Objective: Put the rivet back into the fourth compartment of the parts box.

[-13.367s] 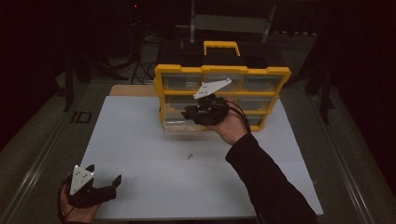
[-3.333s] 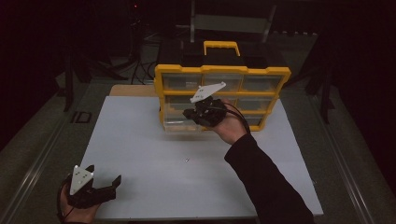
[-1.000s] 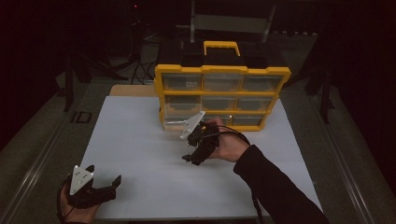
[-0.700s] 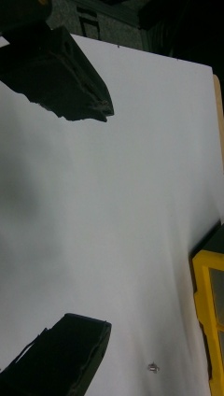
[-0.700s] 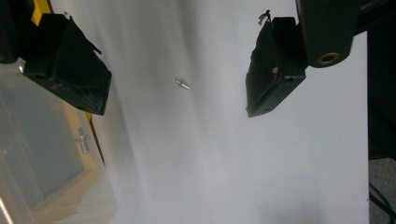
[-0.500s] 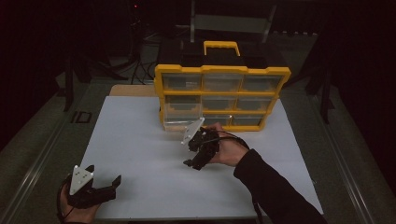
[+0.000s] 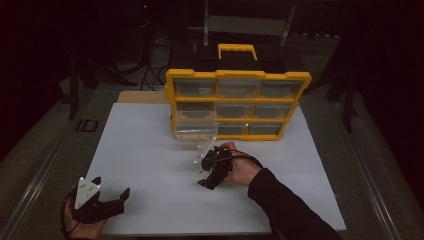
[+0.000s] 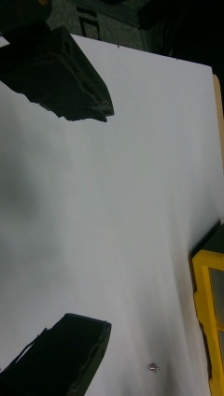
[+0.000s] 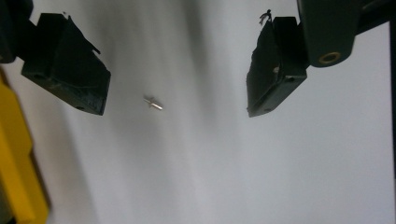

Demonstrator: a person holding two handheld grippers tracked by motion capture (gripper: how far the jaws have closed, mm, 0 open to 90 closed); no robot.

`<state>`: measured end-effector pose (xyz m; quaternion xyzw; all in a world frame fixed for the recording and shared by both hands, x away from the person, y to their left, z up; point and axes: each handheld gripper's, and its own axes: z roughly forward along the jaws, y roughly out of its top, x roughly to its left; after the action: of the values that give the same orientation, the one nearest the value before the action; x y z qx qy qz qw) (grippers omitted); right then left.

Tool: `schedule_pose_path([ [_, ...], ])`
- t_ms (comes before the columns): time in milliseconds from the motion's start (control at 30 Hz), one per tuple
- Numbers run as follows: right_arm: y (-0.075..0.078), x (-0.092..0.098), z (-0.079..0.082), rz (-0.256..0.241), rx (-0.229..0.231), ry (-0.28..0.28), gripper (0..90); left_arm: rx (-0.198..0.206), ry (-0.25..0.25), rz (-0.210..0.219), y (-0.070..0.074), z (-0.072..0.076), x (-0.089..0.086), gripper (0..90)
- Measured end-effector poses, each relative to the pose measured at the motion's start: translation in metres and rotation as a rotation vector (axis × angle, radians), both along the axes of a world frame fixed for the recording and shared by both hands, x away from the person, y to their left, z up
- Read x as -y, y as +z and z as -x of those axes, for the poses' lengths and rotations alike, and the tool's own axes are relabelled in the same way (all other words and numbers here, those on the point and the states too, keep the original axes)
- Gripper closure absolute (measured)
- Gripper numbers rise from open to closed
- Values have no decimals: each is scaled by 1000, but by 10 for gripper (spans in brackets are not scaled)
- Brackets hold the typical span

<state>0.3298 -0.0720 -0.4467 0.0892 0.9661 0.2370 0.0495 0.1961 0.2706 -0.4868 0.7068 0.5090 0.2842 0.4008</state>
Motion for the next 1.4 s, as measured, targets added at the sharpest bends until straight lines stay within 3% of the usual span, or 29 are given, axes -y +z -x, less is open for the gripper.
schedule_pose_path([
  [367, -36, -4, -7, -3, -29, -45, 245, 1, -1, 2, 0, 0, 0, 14],
  [533, -47, -6, -14, -11, -22, -80, 340, 1, -1, 2, 0, 0, 0, 14],
  [800, -54, -10, -21, -20, 16, -108, 492, 3, -2, 3, 0, 0, 0, 14],
  [933, -54, -10, -24, -32, -50, -119, 581, 3, -1, 3, 0, 0, 0, 14],
  [1200, -51, -15, -21, 16, -82, -79, 806, 1, -1, 1, 0, 0, 0, 14],
  [1400, -49, -15, -19, 36, -103, -61, 825, 2, -1, 2, 0, 0, 0, 14],
])
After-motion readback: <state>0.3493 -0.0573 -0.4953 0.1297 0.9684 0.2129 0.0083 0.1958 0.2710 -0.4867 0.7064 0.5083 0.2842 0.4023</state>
